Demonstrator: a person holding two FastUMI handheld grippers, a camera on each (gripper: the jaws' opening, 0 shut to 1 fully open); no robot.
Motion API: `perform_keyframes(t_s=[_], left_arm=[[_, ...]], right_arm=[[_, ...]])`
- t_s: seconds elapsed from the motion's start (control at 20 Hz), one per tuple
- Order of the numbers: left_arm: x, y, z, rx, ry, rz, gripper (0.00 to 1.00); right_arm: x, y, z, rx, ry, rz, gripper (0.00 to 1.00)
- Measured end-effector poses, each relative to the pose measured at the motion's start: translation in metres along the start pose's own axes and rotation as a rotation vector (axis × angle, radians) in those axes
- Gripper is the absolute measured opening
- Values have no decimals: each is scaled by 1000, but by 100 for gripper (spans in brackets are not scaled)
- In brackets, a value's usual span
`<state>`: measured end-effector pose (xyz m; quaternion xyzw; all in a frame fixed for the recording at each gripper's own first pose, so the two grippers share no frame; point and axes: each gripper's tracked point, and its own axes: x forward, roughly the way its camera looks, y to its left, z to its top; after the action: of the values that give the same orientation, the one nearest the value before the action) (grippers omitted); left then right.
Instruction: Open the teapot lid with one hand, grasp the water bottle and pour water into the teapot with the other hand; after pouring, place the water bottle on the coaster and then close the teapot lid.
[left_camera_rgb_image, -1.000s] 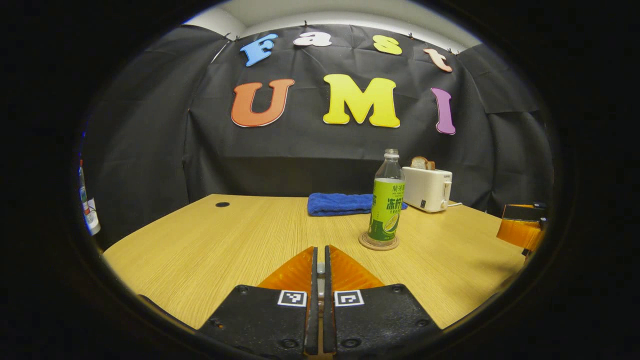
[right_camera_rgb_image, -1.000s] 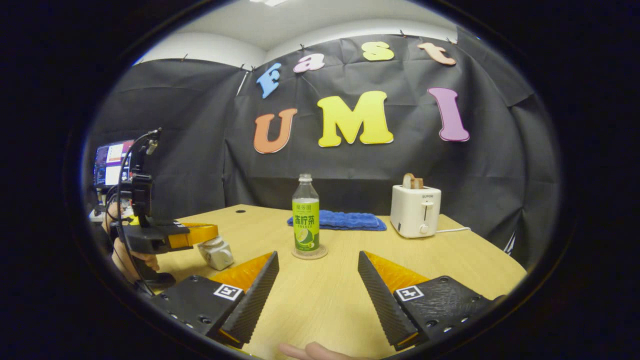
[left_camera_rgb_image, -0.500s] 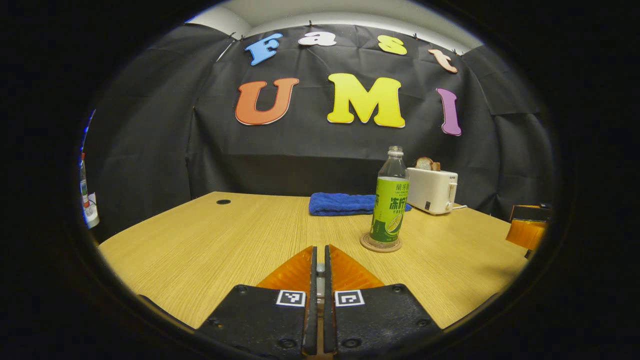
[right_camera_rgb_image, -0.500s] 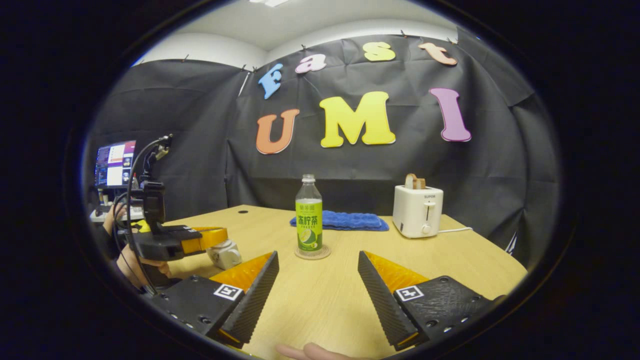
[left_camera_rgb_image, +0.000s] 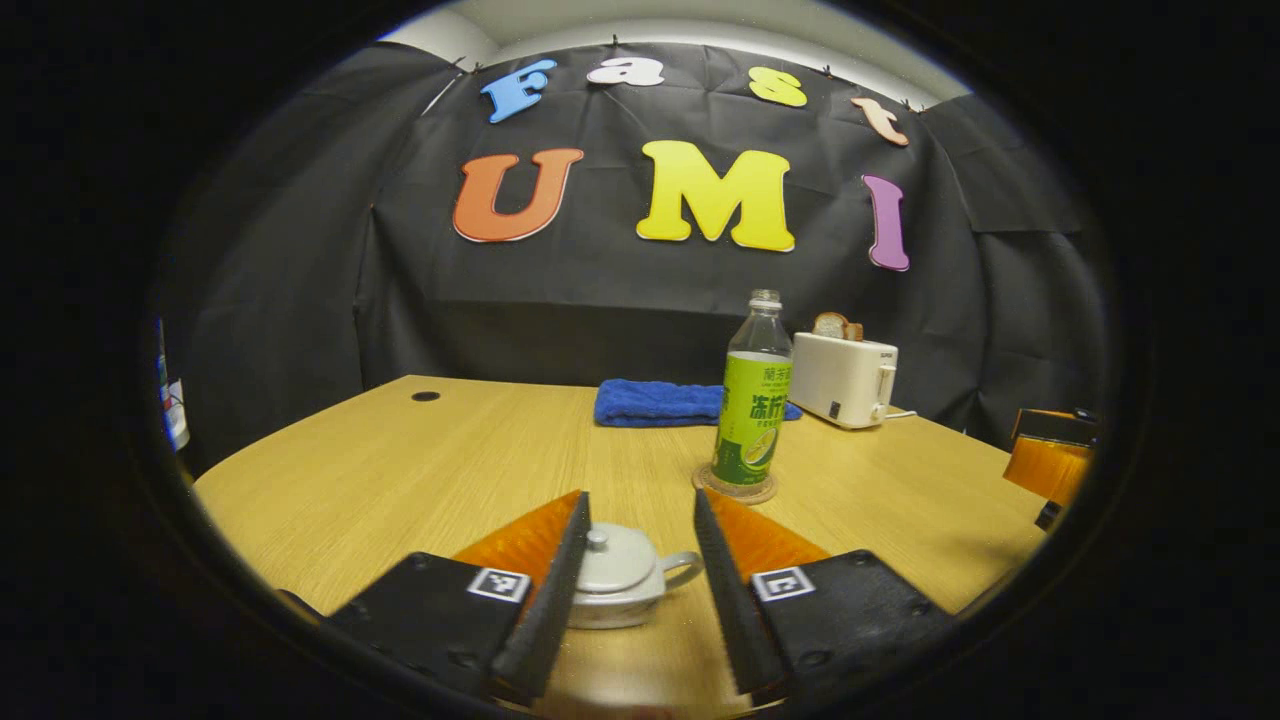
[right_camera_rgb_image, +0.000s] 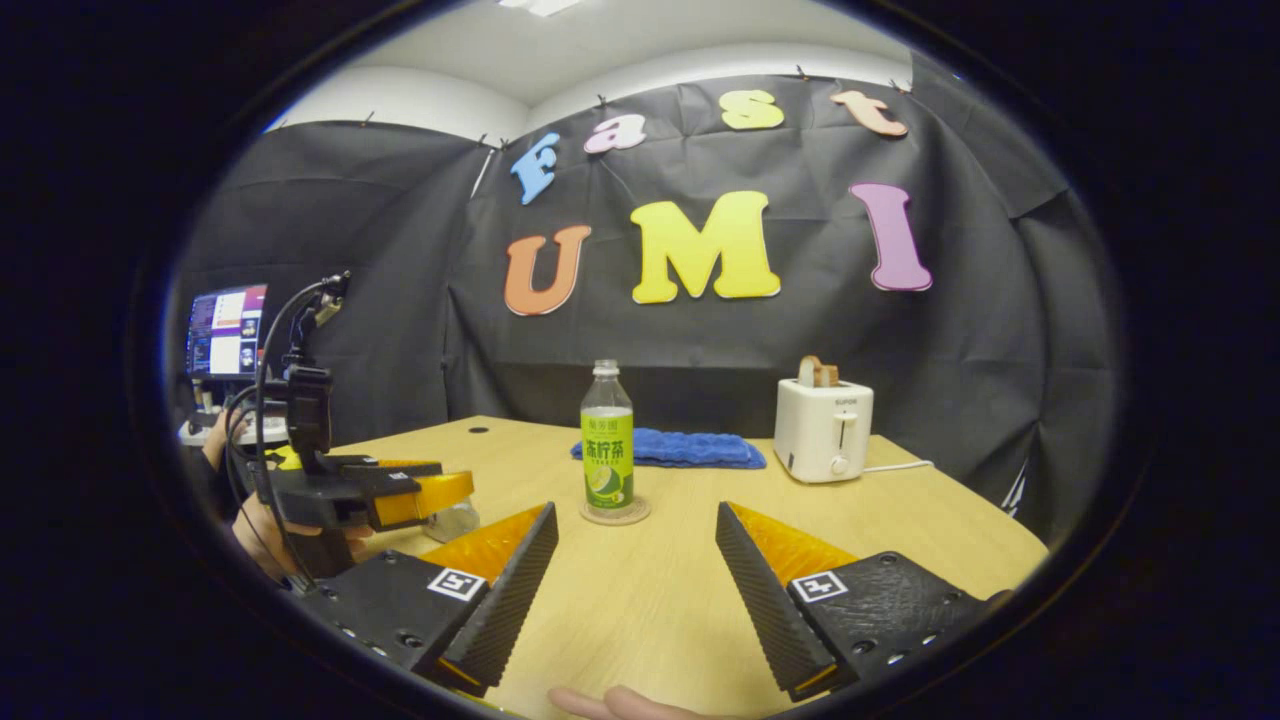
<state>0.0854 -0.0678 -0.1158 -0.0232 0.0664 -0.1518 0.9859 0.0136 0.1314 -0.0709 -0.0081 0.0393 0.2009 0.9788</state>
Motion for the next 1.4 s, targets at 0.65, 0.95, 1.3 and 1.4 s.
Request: perform_keyframes(t_s=[0.65,0.95,1.3,1.4], left_arm=[[-72,5,83,3,-76,115,97],[-113,2,111,42,-126,170,97],[-135,-27,125,78,-148,131,96],[-136,-32,124,70,-149,126,96]], right_arm=[[-44,-24,55,7,-40,-156,97],[-71,-53,64,-28,13,-286,96],[-87,-68,60,-59,35,-304,95],[-91,-70,69,-70,1,-307,96]])
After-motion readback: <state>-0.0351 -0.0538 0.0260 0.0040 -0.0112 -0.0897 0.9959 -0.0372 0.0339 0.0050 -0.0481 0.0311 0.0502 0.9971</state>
